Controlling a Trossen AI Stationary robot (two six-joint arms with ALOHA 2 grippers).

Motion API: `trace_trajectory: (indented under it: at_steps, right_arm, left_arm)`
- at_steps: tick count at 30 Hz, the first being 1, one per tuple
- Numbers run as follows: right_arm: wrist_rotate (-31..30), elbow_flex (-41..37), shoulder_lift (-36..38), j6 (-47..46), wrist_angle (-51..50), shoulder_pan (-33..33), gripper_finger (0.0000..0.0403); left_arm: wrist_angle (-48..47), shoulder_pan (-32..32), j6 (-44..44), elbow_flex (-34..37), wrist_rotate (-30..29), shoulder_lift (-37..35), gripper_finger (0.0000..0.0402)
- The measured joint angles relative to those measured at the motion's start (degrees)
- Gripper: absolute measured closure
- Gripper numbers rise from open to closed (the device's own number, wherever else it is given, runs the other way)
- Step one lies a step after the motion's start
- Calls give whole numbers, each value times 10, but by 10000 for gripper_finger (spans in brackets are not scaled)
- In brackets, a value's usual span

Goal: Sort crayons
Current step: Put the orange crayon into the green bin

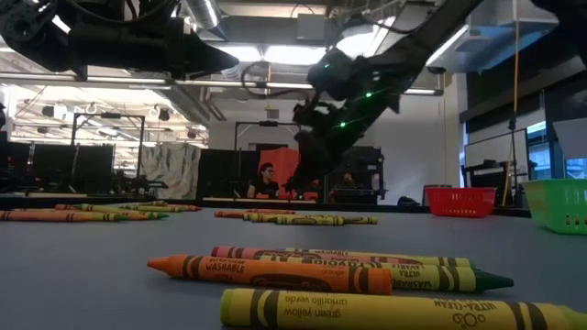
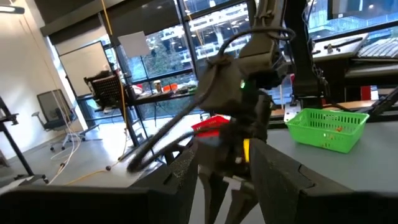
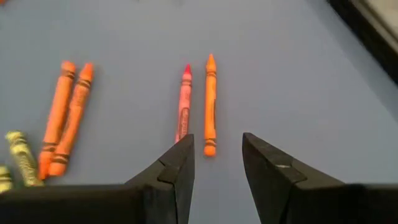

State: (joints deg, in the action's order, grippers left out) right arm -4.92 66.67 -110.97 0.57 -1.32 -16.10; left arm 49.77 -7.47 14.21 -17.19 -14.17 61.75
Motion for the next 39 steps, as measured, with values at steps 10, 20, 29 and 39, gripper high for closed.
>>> trace_trajectory:
  at_steps: [10, 20, 29, 39]
  right_arm:
    - [27, 70, -72, 2, -21, -17, 271]
    - [31, 69, -76, 2, -35, -19, 271]
    - [34, 69, -95, -1, -27, -18, 272]
    - [30, 69, -96, 13, -30, -18, 293]
  left_arm:
    - [-2, -2, 0, 0, 0, 0, 274]
    - [-1, -2, -1, 0, -1, 0, 274]
    - [-2, -3, -1, 0, -1, 0, 274]
    - [-2, -3, -1, 0, -1, 0, 274]
